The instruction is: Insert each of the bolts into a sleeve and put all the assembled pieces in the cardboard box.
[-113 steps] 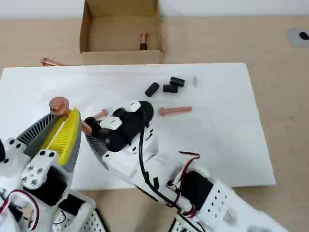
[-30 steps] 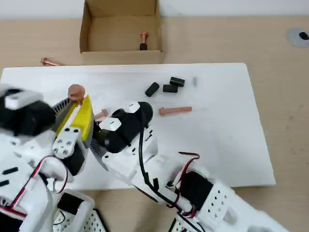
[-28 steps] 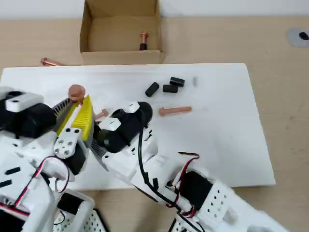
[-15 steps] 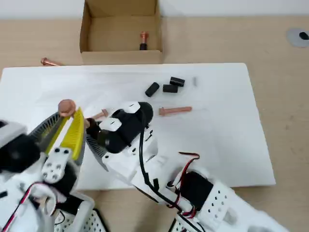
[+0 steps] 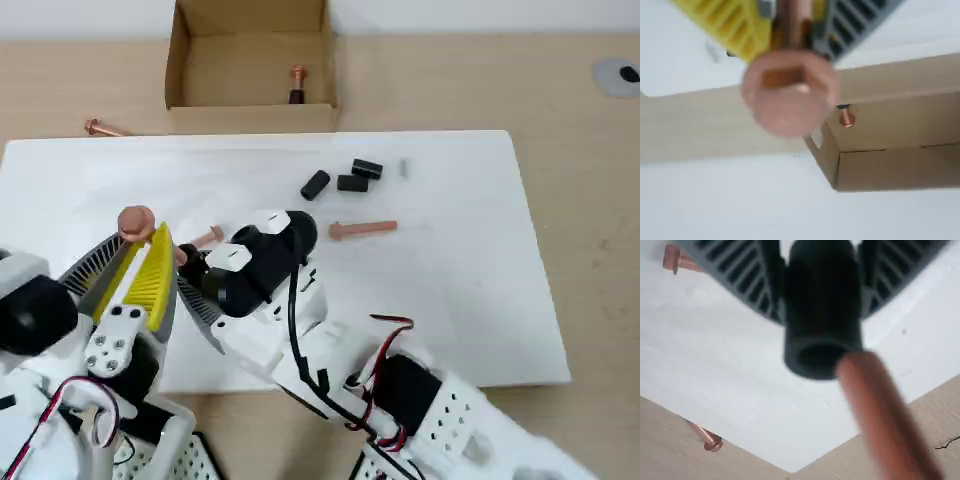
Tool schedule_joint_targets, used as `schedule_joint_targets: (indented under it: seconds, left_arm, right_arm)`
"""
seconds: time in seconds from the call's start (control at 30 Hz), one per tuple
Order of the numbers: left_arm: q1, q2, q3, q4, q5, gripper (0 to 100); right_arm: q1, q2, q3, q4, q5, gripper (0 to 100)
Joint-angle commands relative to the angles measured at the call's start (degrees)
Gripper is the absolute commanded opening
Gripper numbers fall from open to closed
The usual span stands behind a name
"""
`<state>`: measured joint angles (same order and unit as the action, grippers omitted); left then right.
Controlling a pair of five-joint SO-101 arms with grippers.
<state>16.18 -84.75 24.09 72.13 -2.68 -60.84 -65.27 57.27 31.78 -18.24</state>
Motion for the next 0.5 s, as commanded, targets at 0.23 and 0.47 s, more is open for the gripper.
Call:
schedule_joint_targets:
  seconds: [0.23,0.47]
  left_arm:
    - [-0.09,-0.04,2.90,-0.53,0.09,0]
    - [-0.18,-0.13,7.82,-4.66,0.09,0]
  right_arm:
    - [-0.75,-1.80,-4.35,-1.67,-0.26,0.9]
    - [-0.75,-1.80,-4.35,-1.67,-0.26,0.9]
